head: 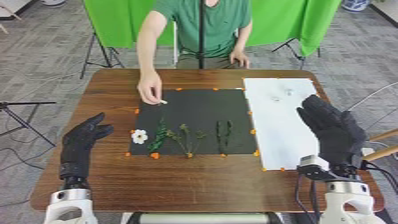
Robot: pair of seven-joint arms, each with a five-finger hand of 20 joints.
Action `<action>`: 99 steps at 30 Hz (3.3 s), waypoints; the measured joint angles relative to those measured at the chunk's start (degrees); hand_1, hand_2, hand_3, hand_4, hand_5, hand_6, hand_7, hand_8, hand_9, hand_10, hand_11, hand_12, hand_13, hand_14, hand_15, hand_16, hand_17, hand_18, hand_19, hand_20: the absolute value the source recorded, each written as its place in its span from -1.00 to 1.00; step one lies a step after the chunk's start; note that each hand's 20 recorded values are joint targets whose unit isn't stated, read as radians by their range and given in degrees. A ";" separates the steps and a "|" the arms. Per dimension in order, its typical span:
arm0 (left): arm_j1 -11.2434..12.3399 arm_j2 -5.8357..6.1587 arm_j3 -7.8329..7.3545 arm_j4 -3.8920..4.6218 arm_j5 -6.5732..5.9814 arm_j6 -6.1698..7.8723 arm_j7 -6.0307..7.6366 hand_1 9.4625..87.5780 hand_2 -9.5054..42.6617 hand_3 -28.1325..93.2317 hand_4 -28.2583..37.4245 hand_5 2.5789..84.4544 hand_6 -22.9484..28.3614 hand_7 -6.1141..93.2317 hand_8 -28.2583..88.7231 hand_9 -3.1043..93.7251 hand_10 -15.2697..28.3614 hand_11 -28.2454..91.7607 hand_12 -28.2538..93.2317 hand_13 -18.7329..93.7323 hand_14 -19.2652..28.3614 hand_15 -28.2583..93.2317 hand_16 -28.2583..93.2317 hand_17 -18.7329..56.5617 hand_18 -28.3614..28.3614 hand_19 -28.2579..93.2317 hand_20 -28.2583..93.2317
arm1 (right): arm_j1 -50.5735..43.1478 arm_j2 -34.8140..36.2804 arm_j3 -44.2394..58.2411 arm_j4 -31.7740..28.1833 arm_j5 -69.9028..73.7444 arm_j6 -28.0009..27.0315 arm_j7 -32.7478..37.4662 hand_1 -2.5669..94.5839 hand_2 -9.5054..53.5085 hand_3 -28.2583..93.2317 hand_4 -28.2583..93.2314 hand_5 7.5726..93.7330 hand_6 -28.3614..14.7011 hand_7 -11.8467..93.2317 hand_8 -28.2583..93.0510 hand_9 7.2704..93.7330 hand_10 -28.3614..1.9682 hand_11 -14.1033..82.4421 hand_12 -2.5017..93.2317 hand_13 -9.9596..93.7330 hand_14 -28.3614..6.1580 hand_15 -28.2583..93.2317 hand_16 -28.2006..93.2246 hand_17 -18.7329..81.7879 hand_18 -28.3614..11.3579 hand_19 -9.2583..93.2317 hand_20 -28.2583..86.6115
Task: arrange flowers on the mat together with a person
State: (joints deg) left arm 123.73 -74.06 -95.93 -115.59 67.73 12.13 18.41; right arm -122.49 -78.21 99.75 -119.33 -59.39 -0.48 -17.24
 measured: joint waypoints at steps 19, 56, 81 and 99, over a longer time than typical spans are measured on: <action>0.02 0.07 -0.03 0.00 -0.02 -0.11 -0.12 -0.59 -0.66 0.63 -0.77 0.21 0.01 -0.61 -0.62 0.24 0.41 -0.18 -0.28 0.22 0.58 -0.15 -0.56 -0.08 0.47 -0.31 -0.16 | 0.22 -0.03 0.99 0.10 -0.03 0.30 -0.01 -0.76 -0.60 0.73 -0.83 0.07 0.29 -0.55 -0.69 -0.14 -0.08 -0.60 -0.70 -0.16 0.03 -0.32 -0.44 -0.23 -0.33 -0.78 -0.04; 0.16 0.05 0.01 -0.15 -0.05 -0.18 -0.22 -0.59 -0.66 0.63 -0.77 0.21 0.01 -0.61 -0.62 0.24 0.42 -0.18 -0.28 0.22 0.58 -0.15 -0.56 -0.09 0.47 -0.31 -0.16 | 15.06 14.45 -1.57 3.36 -38.48 9.03 36.36 -0.35 -1.00 0.57 -0.81 0.08 0.24 -0.49 -0.68 0.16 -0.31 -0.23 -0.39 0.33 -0.30 0.23 -0.15 -0.18 -0.59 0.20 0.21; 0.68 0.05 -0.16 -0.45 -0.13 -0.23 -0.40 -0.59 -0.67 0.63 -0.77 0.21 0.01 -0.61 -0.62 0.24 0.41 -0.18 -0.28 0.22 0.58 -0.15 -0.56 -0.09 0.47 -0.31 -0.16 | 21.18 19.99 -6.21 14.40 -76.47 2.93 41.42 -0.29 -1.00 0.59 -0.85 0.13 0.31 -0.47 -0.69 0.20 -0.29 -0.12 -0.34 0.35 -0.30 0.40 -0.13 -0.16 -0.66 0.28 0.23; 0.68 0.10 -0.24 -0.45 -0.13 -0.42 -0.75 -0.59 -0.67 0.63 -0.77 0.21 0.01 -0.61 -0.62 0.24 0.41 -0.18 -0.28 0.22 0.59 -0.15 -0.56 -0.09 0.47 -0.31 -0.16 | 22.57 20.12 -7.26 16.76 -77.17 1.51 42.08 -0.29 -1.00 0.59 -0.86 0.12 0.31 -0.47 -0.69 0.19 -0.28 -0.12 -0.35 0.35 -0.29 0.41 -0.14 -0.16 -0.66 0.28 0.22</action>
State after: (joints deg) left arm 124.40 -73.96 -96.17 -116.04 67.61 11.71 17.67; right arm -99.92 -58.08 92.49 -102.57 -136.56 1.04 24.84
